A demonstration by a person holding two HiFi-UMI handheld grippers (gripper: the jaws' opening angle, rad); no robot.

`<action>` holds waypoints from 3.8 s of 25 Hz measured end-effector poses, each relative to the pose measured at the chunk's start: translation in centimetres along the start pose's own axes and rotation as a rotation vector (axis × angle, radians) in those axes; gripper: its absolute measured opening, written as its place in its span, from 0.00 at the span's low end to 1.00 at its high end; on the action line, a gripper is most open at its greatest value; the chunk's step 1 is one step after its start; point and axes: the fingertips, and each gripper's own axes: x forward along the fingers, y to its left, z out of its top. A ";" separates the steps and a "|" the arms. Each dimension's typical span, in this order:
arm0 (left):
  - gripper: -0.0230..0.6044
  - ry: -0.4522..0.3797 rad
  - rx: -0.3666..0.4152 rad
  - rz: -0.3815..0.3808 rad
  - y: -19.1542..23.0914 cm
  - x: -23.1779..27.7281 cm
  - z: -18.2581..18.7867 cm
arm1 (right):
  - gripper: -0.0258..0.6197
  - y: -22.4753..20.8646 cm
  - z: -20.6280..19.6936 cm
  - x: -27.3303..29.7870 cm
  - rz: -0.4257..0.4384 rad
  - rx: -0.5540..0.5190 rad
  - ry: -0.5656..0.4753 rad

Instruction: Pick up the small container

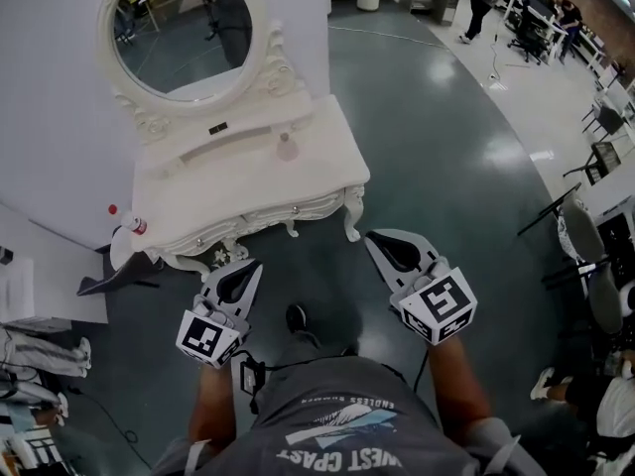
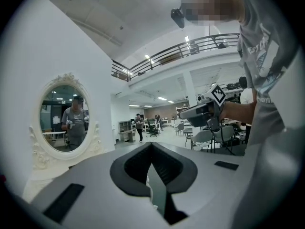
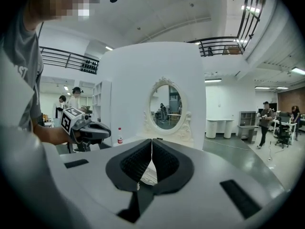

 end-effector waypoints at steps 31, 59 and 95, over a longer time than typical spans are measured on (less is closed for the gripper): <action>0.06 -0.097 0.001 -0.268 16.0 9.5 1.1 | 0.08 -4.7 4.5 11.9 -0.276 0.023 0.053; 0.06 0.008 -0.063 -0.004 25.6 12.5 -3.0 | 0.08 -10.9 4.2 26.3 0.017 0.003 0.084; 0.10 0.143 -0.219 -0.067 28.6 30.7 -17.1 | 0.08 -20.7 -4.4 28.5 0.019 0.104 0.272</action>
